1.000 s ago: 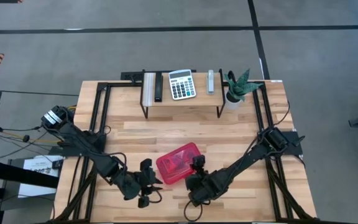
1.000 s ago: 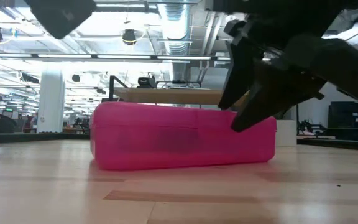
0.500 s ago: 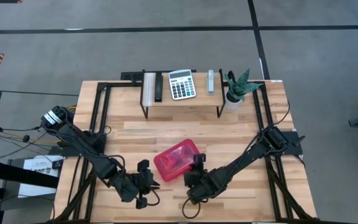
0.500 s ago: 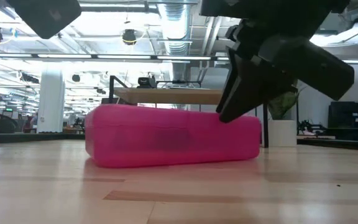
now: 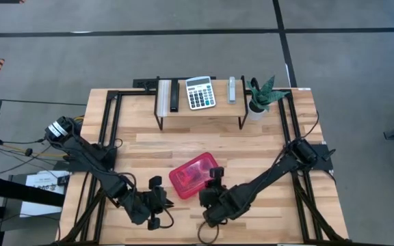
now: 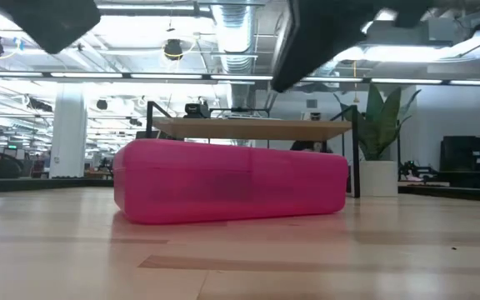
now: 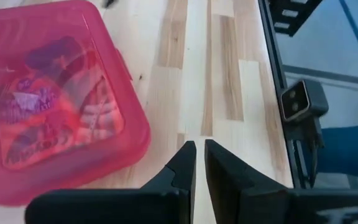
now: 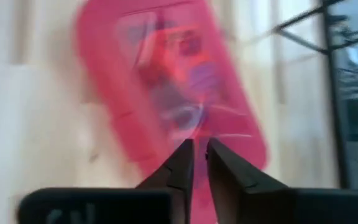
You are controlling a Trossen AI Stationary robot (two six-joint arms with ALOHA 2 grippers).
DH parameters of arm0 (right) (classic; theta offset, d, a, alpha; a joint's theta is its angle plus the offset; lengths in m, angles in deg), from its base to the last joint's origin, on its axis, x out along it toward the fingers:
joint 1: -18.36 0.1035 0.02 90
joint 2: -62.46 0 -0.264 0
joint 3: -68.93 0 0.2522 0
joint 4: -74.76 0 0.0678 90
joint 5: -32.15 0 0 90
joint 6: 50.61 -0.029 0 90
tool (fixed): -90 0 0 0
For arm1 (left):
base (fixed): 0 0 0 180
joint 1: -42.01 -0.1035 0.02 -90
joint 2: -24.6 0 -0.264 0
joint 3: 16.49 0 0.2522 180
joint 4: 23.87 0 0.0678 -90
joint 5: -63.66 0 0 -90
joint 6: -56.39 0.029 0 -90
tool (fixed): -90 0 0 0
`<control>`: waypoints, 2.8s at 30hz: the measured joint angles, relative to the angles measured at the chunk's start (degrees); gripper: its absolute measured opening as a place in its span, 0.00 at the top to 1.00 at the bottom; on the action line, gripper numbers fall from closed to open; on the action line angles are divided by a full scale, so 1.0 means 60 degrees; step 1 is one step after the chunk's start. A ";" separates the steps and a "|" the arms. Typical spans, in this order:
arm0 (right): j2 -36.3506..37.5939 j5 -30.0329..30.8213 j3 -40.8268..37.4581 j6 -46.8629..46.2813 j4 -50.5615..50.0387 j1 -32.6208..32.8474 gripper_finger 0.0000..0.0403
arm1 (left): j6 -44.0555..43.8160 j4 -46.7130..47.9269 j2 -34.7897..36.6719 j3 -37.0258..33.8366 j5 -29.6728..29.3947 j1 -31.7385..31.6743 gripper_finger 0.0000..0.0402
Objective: Pack school essentials
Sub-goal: Return to Home Position
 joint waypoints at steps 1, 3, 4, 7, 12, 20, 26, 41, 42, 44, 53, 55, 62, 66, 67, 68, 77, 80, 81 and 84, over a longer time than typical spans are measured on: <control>0.0000 -0.0313 -0.0007 -0.0081 -0.0062 0.0075 0.80 | -0.0040 0.0082 -0.0002 0.0000 -0.0098 0.0087 0.95; 0.0014 -0.0723 -0.0200 -0.0209 -0.0088 0.0252 0.73 | -0.0051 0.0237 -0.0004 0.0000 -0.0553 0.0256 0.95; 0.0015 -0.0810 -0.0386 -0.0239 -0.0150 0.0340 0.68 | -0.0054 0.0351 -0.0004 0.0000 -0.0886 0.0344 0.95; -0.0007 -0.0788 -0.0934 -0.0450 -0.0688 0.0587 0.52 | -0.0006 0.0575 -0.0004 -0.0004 -0.1976 0.0491 0.95; -0.0007 -0.0077 -0.1438 -0.0586 -0.0821 0.0612 0.32 | 0.0352 0.0494 -0.0004 -0.0004 -0.2165 0.0419 0.95; 0.0165 -0.0388 -0.1857 -0.1231 -0.0054 0.0578 0.28 | 0.0298 0.0134 0.0139 0.0002 -0.2243 0.0710 0.95; 0.2044 0.2002 -0.1851 -0.1532 -0.0682 0.1429 0.28 | 0.2284 -0.0134 0.2194 0.0215 -0.3354 0.1667 0.95; 0.8033 0.7963 -0.2790 -0.6112 -0.5711 0.2783 0.28 | 0.7083 0.0725 1.0069 -0.1150 -0.3156 0.1849 0.95; 0.8457 0.7933 -0.3240 -0.6046 -0.5594 0.2832 0.28 | 0.7293 0.0681 1.0511 -0.1388 -0.3088 0.1849 0.95; 0.9290 0.7713 -0.4225 -0.6500 -0.5314 0.2897 0.28 | 0.7326 0.0909 1.1381 -0.1791 -0.3031 0.1849 0.95; 1.1143 0.7837 -0.9499 -1.0134 -0.2043 0.3333 0.28 | 0.5831 0.0575 1.4568 -0.4656 -0.1901 0.1849 0.95; 1.1085 0.7828 -1.0254 -1.0571 -0.0996 0.3471 0.28 | 0.5619 0.0135 1.4666 -0.5088 -0.1766 0.1844 0.95; 1.0410 0.6326 -1.1349 -1.0107 0.3164 0.3827 0.28 | 0.5091 -0.1741 1.4492 -0.6523 -0.1435 0.1747 0.95; 0.9714 0.4268 -1.1387 -0.7280 0.7255 0.3508 0.28 | 0.4344 -0.3699 1.4539 -0.7780 -0.2588 0.1625 0.95; 0.9617 0.3615 -1.1383 -0.5875 0.8631 0.3339 0.28 | 0.4325 -0.3985 1.4524 -0.8081 -0.2857 0.1554 0.95; 0.9572 0.2795 -1.1330 -0.4255 1.0087 0.3109 0.28 | 0.4186 -0.4233 1.4531 -0.8352 -0.2987 0.1501 0.95; 1.1971 -0.0353 -1.0108 0.3840 1.1177 0.0689 0.28 | 0.4665 -0.5525 1.4681 -0.8567 -0.5089 0.1021 0.95; 1.3067 -0.0292 -1.0427 0.3818 1.0406 -0.0191 0.28 | 0.5433 -0.5745 1.4667 -0.8567 -0.7889 0.0941 0.95; 1.3397 -0.0354 -1.0609 0.3747 1.0232 -0.0435 0.28 | 0.5569 -0.5796 1.4672 -0.8567 -0.8668 0.0895 0.95; 1.4420 -0.0938 -1.1433 0.3558 0.9960 -0.0965 0.28 | 0.6700 -0.5728 1.4670 -0.8568 -0.8097 0.0865 0.95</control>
